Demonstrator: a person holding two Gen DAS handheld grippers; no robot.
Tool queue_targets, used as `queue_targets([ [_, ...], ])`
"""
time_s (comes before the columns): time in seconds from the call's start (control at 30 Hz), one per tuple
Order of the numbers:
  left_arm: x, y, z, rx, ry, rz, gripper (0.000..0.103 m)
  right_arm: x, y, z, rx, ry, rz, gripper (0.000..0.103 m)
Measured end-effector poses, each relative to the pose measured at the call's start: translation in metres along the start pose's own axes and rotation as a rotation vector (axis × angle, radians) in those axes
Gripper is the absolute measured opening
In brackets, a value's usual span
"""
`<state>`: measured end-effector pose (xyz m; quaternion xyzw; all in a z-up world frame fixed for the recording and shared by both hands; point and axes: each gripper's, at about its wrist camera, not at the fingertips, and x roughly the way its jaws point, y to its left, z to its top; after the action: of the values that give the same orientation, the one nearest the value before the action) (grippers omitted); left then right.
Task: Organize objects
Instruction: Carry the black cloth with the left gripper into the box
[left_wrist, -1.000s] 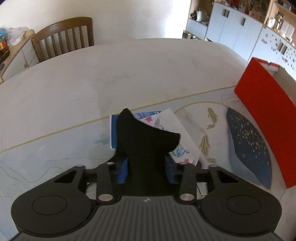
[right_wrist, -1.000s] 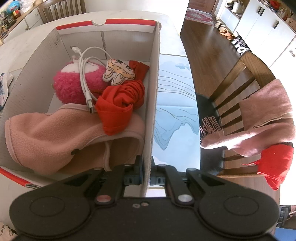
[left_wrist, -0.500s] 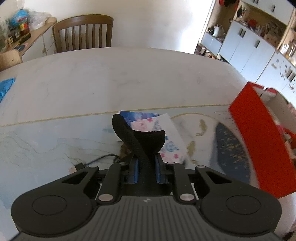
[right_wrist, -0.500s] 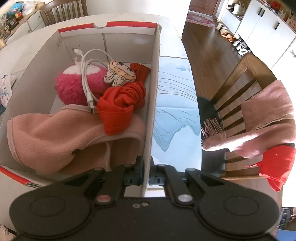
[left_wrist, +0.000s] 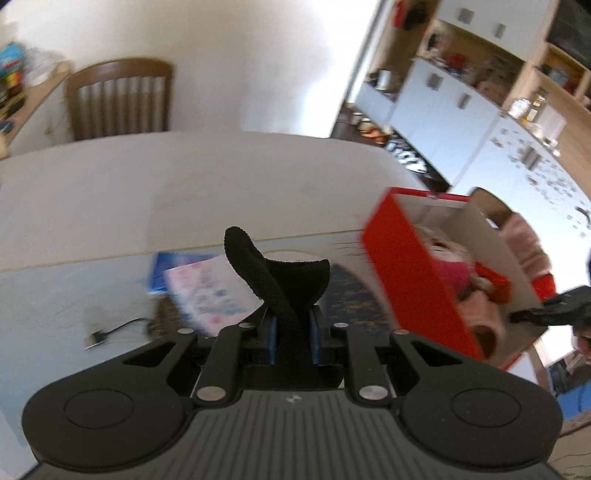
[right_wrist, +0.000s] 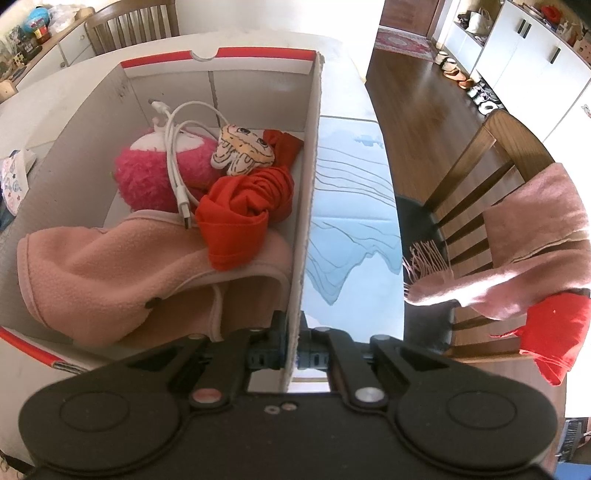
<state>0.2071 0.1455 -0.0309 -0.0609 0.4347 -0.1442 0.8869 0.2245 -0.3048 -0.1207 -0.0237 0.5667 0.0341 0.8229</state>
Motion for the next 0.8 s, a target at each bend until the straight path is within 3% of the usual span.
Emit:
queue_targets([
  [0.5,0.016,-0.136,0.043,0.193,-0.01,-0.228,0.016,-0.001,-0.001,0.0,-0.001,-0.012,0.005,0.003],
  [0.8,0.05,-0.21,0.069,0.334,0.023,-0.29,0.016,-0.001,-0.002,0.0,0.0,-0.023,0.011,0.004],
])
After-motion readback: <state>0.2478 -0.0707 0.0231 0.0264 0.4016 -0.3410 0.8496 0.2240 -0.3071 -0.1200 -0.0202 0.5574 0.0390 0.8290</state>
